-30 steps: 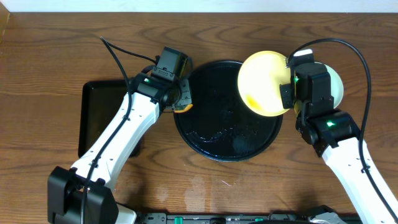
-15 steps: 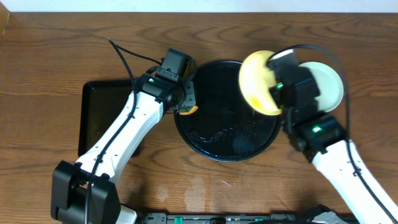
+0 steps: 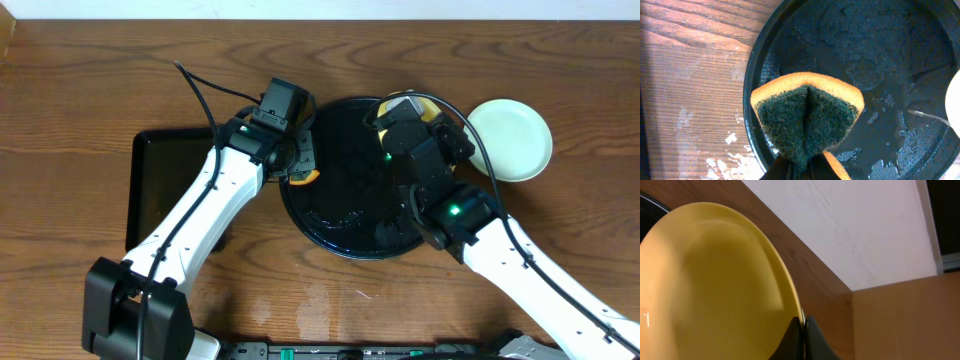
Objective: Clean dirty plates on tray and stack at the side
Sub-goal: 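Carry the yellow plate right and lower it onto the pale green stack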
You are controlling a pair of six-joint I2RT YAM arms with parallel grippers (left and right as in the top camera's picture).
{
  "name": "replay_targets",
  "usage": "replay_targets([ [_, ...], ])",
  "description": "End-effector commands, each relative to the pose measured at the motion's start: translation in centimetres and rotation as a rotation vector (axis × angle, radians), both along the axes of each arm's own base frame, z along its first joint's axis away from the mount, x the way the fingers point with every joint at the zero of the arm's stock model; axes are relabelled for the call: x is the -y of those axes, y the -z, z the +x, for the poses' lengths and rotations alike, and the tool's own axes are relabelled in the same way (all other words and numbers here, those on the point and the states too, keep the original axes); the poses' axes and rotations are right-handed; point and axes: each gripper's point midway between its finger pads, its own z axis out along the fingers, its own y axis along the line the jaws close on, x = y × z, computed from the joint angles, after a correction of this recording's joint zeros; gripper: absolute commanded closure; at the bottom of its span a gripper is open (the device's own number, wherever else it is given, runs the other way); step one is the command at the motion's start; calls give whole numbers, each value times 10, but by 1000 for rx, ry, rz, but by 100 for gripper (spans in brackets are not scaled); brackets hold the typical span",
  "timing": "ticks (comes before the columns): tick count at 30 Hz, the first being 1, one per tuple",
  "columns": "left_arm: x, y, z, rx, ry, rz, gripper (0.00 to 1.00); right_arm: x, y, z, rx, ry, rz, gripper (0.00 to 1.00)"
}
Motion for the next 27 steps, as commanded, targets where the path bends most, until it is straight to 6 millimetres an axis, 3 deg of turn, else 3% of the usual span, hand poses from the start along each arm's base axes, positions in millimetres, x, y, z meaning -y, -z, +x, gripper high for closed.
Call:
replay_targets([
  [1,-1,6,-2,-16,-9,5,92,6,-3,-1,16,39,-47,99],
  [7,-1,6,-2,-16,-9,5,92,8,-5,-1,27,57,-40,99],
  [13,-1,6,-2,-16,-9,5,92,17,-21,1,100,121,-60,99],
  [17,-1,6,-2,-16,-8,4,92,14,-12,0,87,119,8,99],
  [21,-1,6,-2,-17,-9,4,92,2,34,0,-82,62,309,99],
  [23,-1,6,-2,-17,-8,5,92,8,48,6,-132,98,490,99],
  [27,-1,6,-2,-18,-8,5,92,69,58,20,-88,362,827,99],
])
